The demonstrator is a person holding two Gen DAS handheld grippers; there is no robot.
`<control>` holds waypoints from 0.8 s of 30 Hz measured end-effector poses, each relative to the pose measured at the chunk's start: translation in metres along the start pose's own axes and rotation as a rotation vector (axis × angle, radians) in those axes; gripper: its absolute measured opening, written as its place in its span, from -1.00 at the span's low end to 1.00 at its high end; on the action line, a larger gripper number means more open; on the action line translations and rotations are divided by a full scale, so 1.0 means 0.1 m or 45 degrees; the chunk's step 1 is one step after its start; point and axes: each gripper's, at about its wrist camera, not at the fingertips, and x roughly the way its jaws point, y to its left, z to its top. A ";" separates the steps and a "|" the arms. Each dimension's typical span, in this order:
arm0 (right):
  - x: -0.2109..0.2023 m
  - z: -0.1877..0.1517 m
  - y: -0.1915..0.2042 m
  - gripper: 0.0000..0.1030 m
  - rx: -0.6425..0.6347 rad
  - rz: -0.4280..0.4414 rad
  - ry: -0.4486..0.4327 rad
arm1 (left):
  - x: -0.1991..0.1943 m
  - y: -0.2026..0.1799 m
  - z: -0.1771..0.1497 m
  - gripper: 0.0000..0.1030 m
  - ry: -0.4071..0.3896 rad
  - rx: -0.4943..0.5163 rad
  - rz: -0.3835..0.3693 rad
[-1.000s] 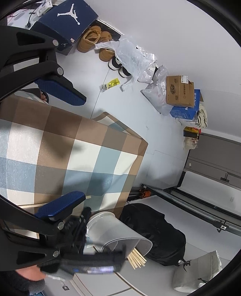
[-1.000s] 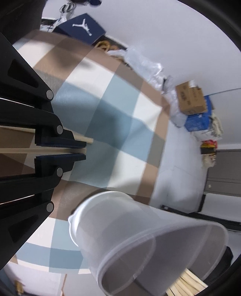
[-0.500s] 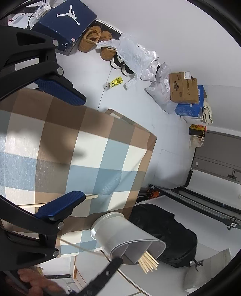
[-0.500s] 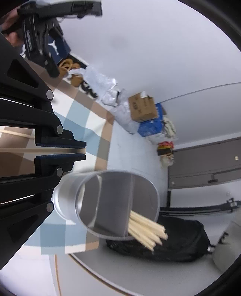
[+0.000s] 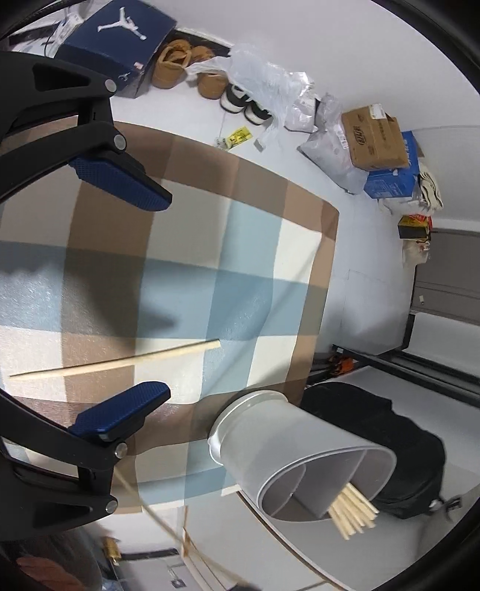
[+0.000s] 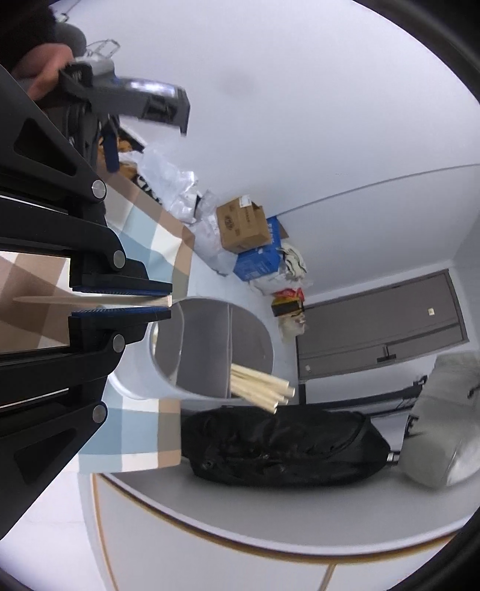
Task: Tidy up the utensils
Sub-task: 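Grasp the remaining chopstick with the left gripper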
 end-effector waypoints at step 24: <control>-0.51 -0.05 -0.31 -0.91 0.078 0.131 -0.070 | 0.64 -0.42 0.22 -0.47 0.243 0.112 0.140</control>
